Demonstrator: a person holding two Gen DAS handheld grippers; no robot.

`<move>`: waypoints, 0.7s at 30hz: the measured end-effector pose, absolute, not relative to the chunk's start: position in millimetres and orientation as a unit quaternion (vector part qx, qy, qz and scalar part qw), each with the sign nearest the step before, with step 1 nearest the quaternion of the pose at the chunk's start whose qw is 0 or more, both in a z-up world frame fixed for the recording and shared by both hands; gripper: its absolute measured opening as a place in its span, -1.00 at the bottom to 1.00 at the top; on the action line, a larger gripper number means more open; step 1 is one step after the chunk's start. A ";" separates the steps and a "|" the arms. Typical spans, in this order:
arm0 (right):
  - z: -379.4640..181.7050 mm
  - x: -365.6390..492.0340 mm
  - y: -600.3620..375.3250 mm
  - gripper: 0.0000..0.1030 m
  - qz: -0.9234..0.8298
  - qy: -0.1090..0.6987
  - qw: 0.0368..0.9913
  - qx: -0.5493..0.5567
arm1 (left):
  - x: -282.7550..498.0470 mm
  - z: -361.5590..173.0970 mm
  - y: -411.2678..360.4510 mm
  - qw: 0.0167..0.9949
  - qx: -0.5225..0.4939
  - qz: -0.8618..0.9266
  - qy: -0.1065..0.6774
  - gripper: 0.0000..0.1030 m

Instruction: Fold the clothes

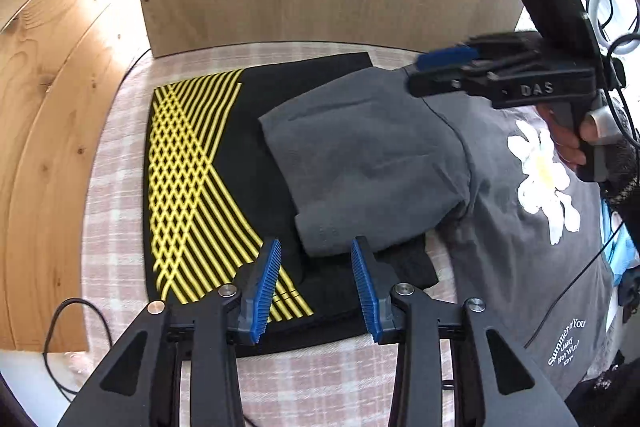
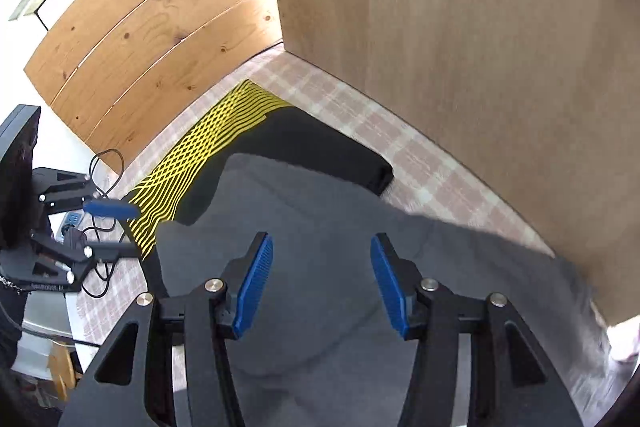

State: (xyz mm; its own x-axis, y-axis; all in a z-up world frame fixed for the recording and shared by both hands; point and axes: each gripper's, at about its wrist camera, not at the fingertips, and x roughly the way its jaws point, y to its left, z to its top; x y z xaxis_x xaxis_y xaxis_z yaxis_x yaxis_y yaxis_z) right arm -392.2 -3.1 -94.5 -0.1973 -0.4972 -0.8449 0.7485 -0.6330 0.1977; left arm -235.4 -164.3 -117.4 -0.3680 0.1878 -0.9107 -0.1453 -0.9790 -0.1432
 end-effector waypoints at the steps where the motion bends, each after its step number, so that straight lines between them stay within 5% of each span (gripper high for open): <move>1: -95.4 -394.1 -18.5 -0.02 -0.756 0.148 0.422 0.478 | -236.7 -121.4 -161.7 0.104 -0.555 0.825 -0.022 -0.32; 10: -138.0 -401.7 -101.9 -0.02 -0.678 0.281 0.466 0.495 | -228.7 -140.2 -168.0 0.125 -0.547 0.825 -0.067 -0.37; 12: -143.9 -394.8 -103.4 -0.04 -0.668 0.307 0.468 0.491 | -227.4 -142.0 -170.5 0.129 -0.543 0.826 -0.074 -0.53; 15: -140.7 -388.9 -100.2 -0.87 -0.667 0.326 0.462 0.485 | -225.6 -141.6 -171.5 0.134 -0.535 0.831 -0.077 -0.76; 17: -129.1 -388.4 -94.6 -0.89 -0.676 0.317 0.456 0.484 | -223.7 -138.4 -170.4 0.147 -0.527 0.833 -0.077 -0.97; 21: -94.5 -381.6 -80.8 -0.93 -0.697 0.301 0.474 0.447 | -215.3 -125.8 -166.9 0.152 -0.511 0.844 -0.061 -0.98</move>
State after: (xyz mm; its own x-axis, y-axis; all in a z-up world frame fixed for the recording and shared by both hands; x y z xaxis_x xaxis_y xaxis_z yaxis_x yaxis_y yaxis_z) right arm -381.6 -80.8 -94.5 -0.1526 -0.3909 -0.9077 0.9292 -0.3697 0.0030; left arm -215.3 -166.9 -125.8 -0.4318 0.3182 -0.8440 -0.1943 -0.9466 -0.2574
